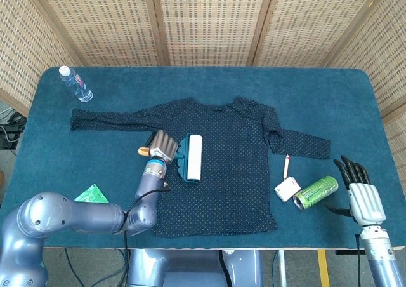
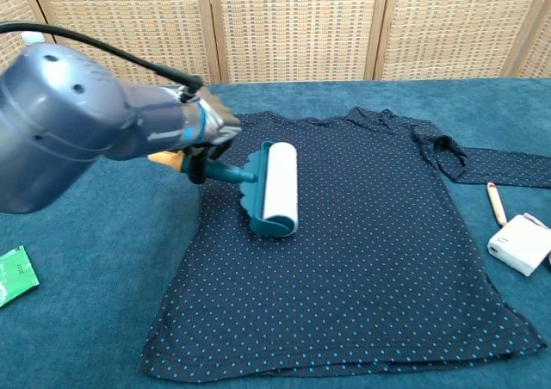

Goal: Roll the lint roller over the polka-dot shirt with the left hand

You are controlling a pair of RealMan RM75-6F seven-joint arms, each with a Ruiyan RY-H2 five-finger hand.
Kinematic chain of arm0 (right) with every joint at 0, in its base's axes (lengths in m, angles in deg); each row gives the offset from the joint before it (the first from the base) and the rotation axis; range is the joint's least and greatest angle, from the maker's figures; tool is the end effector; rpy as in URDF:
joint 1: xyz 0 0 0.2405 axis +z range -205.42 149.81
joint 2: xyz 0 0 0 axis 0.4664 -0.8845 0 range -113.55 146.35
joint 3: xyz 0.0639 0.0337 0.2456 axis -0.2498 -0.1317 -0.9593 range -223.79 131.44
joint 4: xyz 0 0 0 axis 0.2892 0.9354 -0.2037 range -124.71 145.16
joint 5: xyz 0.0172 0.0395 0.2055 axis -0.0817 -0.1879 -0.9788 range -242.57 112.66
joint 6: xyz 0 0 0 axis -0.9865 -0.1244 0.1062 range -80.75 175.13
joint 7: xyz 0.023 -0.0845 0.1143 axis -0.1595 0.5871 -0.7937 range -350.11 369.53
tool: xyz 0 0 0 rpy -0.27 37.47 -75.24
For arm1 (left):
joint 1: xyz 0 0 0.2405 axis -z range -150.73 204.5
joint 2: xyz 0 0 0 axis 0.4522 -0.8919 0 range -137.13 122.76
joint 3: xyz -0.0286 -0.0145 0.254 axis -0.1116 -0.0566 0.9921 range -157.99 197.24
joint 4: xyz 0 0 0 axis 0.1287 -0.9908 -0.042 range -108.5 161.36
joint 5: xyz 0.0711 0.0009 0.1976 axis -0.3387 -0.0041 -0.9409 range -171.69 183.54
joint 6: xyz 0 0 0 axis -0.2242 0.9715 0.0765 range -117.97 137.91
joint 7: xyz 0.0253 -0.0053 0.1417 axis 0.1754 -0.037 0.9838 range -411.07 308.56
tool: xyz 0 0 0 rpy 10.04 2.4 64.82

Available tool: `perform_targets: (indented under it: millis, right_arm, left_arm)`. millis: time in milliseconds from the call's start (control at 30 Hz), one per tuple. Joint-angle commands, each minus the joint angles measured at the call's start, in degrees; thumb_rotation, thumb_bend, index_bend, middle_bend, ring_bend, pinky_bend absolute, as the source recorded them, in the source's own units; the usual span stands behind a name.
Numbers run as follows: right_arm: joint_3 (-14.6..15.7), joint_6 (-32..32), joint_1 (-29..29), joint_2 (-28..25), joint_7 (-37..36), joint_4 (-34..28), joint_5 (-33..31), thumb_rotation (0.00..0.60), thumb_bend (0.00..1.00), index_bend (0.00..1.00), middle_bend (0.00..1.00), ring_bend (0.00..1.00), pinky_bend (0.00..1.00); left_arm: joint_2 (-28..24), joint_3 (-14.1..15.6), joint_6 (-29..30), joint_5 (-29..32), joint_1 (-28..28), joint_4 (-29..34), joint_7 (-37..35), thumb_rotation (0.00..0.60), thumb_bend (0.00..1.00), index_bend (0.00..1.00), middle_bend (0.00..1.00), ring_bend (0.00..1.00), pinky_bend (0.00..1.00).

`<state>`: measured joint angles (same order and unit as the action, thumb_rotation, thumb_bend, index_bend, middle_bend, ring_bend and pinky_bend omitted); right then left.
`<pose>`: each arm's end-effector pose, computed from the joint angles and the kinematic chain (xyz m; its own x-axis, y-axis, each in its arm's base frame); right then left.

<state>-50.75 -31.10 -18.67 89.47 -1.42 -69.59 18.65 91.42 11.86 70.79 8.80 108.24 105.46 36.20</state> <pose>-0.3348 -0.2140 0.1207 0.2629 -0.0563 0.9632 -0.9648 -0.0067 0.2629 -0.0312 0.3901 -0.0712 0.9559 0.2364 0.1744 0.2610 -0.4107 -0.8736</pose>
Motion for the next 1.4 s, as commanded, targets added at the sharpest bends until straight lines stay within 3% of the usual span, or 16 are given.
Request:
perform_targets:
  millis: [33,300,567,867,1167,1400]
  right_arm:
    - [-0.09,0.09,0.04,0.02,-0.15,0.13,-0.15,0.6,0.04,0.0,0.0,0.0,0.0]
    - [-0.15,0.33,0.07,-0.01,-0.5,0.41,-0.41,0.6,0.04,0.0,0.0,0.0,0.0]
    - [-0.03,0.35,0.08,0.05,-0.22,0.46,-0.3,0.6,0.04,0.0,0.0,0.0,0.0]
    - [0.34,-0.27,-0.01,0.25,1.13,-0.09,0.45,0.6,0.04,0.0,0.0,0.0,0.0]
    - [1.22,-1.41,-0.2,0.66,3.87,-1.48,2.18,0.6,0.04,0.0,0.0,0.0,0.0]
    - [1.54,-2.14,-0.4,0.78,5.05,-2.33,2.88,0.6,0.04,0.0,0.0,0.0,0.0]
  left_arm:
    - [2.49,-2.39,0.88,1.88,2.11,-1.99,1.54,0.6,0.72,0.89,0.86,0.68,0.63]
    - [6.81,-4.97,1.17,3.55,4.15,-5.31,3.1,0.6,0.72,0.89,0.86,0.68,0.63]
    - [6.0,-4.39,1.99,3.37,2.51,-5.11,3.31,0.6,0.72,0.89,0.86,0.68,0.63]
    - [0.09,-0.23,1.45,0.49,-3.7,-0.61,-0.34,0.6,0.72,0.89,0.86,0.68,0.63]
    - [-9.0,4.45,-1.62,-6.88,-12.08,3.19,-9.99,0.6,0.72,0.89,0.86,0.68,0.63]
    - [-11.12,6.16,-3.63,-12.22,-15.01,2.96,-15.23,0.6,0.7,0.89,0.86,0.68,0.62]
